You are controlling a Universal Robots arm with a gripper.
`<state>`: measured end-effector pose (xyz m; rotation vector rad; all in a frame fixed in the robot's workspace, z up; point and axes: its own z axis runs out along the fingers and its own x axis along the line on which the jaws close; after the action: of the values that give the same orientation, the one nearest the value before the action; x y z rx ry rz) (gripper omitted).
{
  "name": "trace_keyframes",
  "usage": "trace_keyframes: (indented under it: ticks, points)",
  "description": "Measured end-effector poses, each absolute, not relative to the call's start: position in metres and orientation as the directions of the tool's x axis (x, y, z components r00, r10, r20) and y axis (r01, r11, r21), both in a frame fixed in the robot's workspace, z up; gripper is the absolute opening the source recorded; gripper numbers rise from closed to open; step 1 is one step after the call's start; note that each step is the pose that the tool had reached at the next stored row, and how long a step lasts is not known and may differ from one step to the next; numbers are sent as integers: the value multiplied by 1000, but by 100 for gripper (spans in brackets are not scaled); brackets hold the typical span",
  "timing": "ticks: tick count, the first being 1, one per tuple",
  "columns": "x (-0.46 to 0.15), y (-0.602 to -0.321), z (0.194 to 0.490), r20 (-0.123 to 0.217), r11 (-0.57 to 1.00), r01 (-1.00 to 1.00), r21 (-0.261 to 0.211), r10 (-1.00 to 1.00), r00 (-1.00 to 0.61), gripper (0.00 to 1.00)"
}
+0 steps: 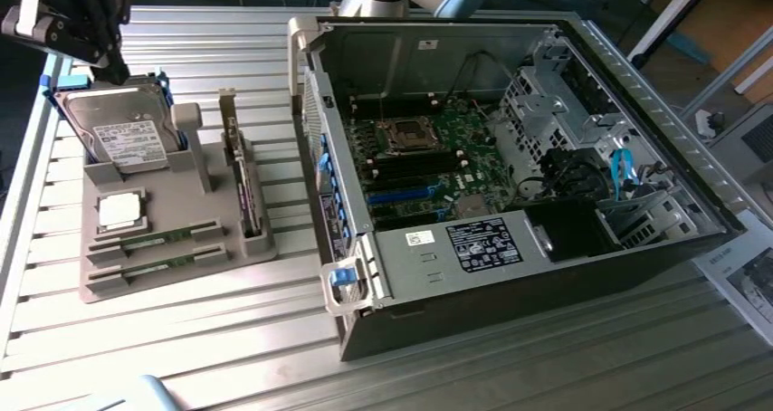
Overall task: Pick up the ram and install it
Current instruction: 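Reach for the ram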
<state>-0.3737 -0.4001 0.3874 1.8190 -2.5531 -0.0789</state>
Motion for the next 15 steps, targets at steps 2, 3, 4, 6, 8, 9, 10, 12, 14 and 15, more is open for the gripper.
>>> trace_keyframes:
  ticks: [2,3,4,6,8,9,10,12,14,15]
  points:
    - [-374,-400,387,-24,279,-959,44,-960,-280,10]
    - [-374,-400,387,-24,262,-964,44,-964,-263,10]
    - [-374,-400,387,-24,244,-969,44,-969,-245,10]
    - [-374,-400,387,-24,208,-977,44,-978,-209,10]
    - [-374,-400,387,-24,170,-984,44,-985,-171,10]
    - [-374,-400,387,-24,150,-988,44,-988,-151,10]
    - [-374,-400,387,-24,122,-992,44,-992,-123,10]
    - [-374,-400,387,-24,74,-996,44,-997,-75,10]
    - [-374,-400,387,-24,36,-998,44,-999,-37,10]
    - [-374,-400,387,-24,19,-999,44,-1000,-20,10]
